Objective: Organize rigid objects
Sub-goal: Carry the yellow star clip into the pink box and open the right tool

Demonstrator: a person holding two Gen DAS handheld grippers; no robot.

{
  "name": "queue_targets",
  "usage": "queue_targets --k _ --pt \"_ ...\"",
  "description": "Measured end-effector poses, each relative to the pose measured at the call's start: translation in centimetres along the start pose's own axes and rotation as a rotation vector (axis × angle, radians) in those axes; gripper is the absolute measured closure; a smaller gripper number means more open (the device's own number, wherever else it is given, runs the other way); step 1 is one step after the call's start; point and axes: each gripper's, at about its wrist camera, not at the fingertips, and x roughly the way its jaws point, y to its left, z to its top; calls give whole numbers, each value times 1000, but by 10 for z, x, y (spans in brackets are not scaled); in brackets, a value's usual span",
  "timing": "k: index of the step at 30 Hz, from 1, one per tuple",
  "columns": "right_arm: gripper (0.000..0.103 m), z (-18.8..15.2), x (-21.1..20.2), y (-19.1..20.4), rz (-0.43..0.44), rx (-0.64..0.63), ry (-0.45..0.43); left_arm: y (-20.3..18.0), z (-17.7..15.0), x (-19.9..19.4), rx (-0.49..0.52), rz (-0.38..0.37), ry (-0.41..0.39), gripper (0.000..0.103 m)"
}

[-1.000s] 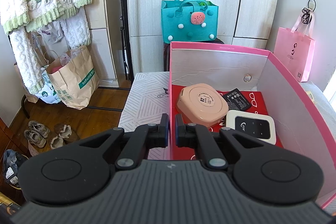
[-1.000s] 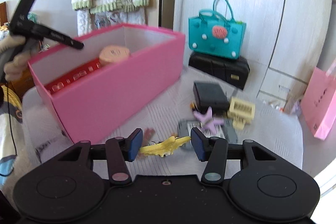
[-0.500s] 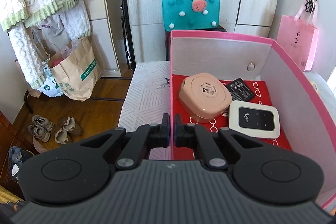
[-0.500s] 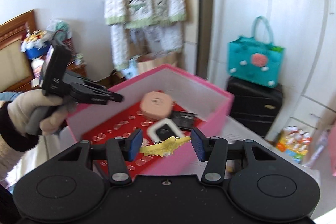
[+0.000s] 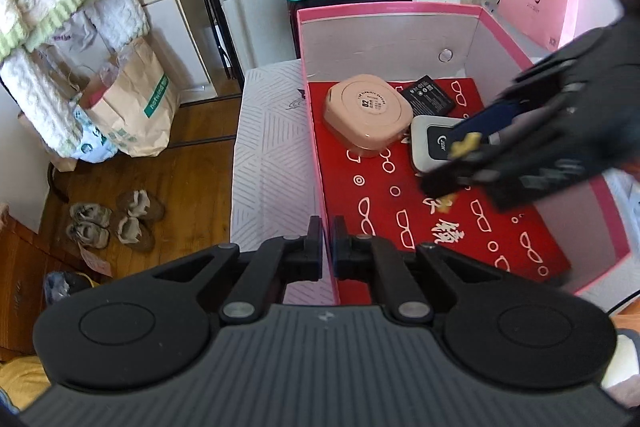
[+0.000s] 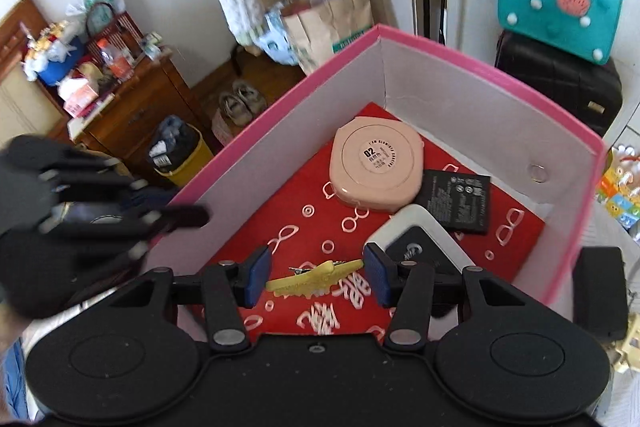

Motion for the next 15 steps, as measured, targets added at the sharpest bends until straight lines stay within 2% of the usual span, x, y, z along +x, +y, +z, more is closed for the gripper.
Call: queue_targets --k 3,7,9,13,15 --pt "47 9 21 -1 -18 39 59 -2 -2 -3 -21 11 3 100" --pt "47 16 41 -9 -3 117 82 -9 -5 -10 -7 43 -17 100" --pt "46 15 40 -14 -10 181 56 -10 -6 -11 -2 50 -14 100" --pt "41 4 14 -18 20 184 -31 -7 -8 -13 -4 38 -13 100" --pt "39 -4 -5 -18 6 169 -81 -7 -10 -14 -2 34 -20 100"
